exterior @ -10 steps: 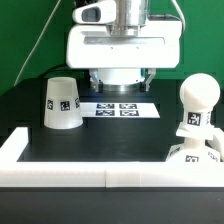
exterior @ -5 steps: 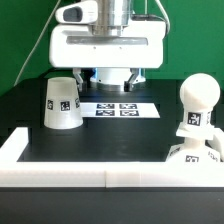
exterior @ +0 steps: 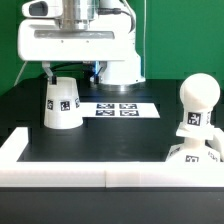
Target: Assemble lamp
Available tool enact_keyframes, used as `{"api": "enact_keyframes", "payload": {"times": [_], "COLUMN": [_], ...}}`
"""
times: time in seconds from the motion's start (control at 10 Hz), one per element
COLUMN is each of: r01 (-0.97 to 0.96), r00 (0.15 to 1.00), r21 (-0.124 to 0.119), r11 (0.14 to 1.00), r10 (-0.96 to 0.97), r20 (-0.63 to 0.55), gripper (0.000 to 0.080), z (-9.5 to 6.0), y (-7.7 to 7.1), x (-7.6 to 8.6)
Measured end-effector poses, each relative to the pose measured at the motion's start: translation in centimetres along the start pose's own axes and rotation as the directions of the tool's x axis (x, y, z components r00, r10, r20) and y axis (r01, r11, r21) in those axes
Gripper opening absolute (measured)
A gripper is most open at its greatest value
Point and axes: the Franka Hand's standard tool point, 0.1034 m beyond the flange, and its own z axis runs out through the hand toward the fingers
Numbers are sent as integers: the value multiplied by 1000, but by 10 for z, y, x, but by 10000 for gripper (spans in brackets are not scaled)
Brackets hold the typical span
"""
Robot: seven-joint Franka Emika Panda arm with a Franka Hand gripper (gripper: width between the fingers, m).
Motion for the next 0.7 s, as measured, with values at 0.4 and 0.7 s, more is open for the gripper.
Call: {"api": "enact_keyframes", "payload": {"times": [0.4, 0.7], "r01": [-20, -53], "r00": [1000, 999], "r21": [19, 42], "r11": [1000, 998], "r10": [20, 53], "r20": [10, 12], "gripper": [699, 699], "z": [2, -4], "y": [-8, -12], "x": [-30, -67]}}
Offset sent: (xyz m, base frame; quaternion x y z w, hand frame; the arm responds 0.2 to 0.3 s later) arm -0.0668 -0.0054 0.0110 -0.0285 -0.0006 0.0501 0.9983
